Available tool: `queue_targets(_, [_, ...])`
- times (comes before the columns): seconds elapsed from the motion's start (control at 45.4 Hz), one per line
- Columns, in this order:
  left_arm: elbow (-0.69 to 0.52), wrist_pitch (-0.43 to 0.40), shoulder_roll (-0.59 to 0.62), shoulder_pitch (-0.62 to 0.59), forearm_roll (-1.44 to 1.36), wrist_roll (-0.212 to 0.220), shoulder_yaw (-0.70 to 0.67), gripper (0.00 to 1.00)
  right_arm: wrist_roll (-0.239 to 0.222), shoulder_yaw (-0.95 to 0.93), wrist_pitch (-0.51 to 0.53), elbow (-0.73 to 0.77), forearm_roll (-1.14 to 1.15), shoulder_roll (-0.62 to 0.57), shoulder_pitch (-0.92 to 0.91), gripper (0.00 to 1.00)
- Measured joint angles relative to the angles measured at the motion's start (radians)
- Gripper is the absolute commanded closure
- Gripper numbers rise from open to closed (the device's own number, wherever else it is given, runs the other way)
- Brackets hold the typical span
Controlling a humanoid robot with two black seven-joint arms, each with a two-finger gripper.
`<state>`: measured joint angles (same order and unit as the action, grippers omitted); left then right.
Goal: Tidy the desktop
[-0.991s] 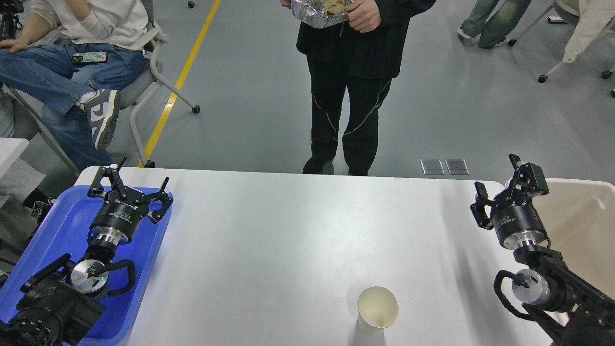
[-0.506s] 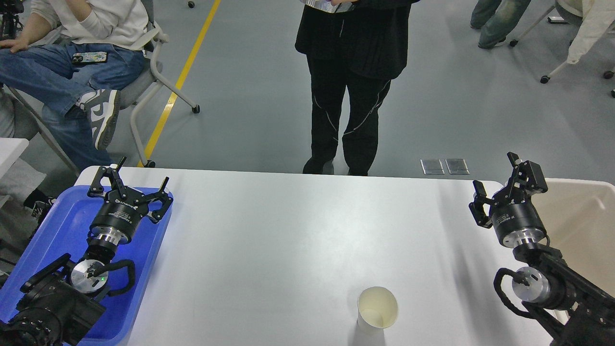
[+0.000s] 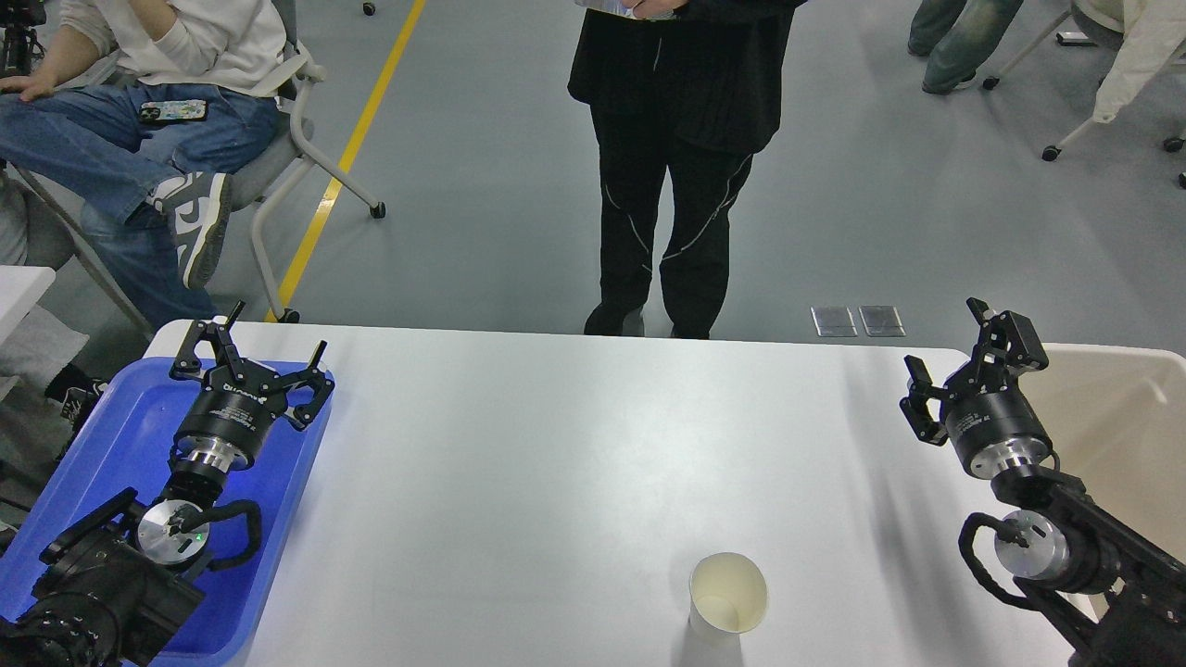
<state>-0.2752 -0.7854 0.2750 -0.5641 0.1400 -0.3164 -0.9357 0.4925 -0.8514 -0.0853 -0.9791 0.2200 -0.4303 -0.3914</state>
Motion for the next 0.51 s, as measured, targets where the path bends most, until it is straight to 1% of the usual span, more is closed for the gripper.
queue_targets(0.286, [-0.001, 0.000, 0.000, 0.000, -0.001, 0.001, 0.000, 0.00, -0.023, 0.002, 0.000, -0.029, 0.001, -0.026, -0.003, 0.00])
queue_targets(0.374, [-0.001, 0.000, 0.000, -0.001, -0.001, 0.001, 0.000, 0.00, -0.045, 0.007, -0.001, -0.052, 0.001, -0.049, -0.010, 0.00])
queue_targets(0.506, [-0.001, 0.000, -0.001, -0.001, -0.002, 0.001, 0.000, 0.00, -0.095, 0.032, 0.001, -0.093, 0.020, -0.098, -0.035, 0.00])
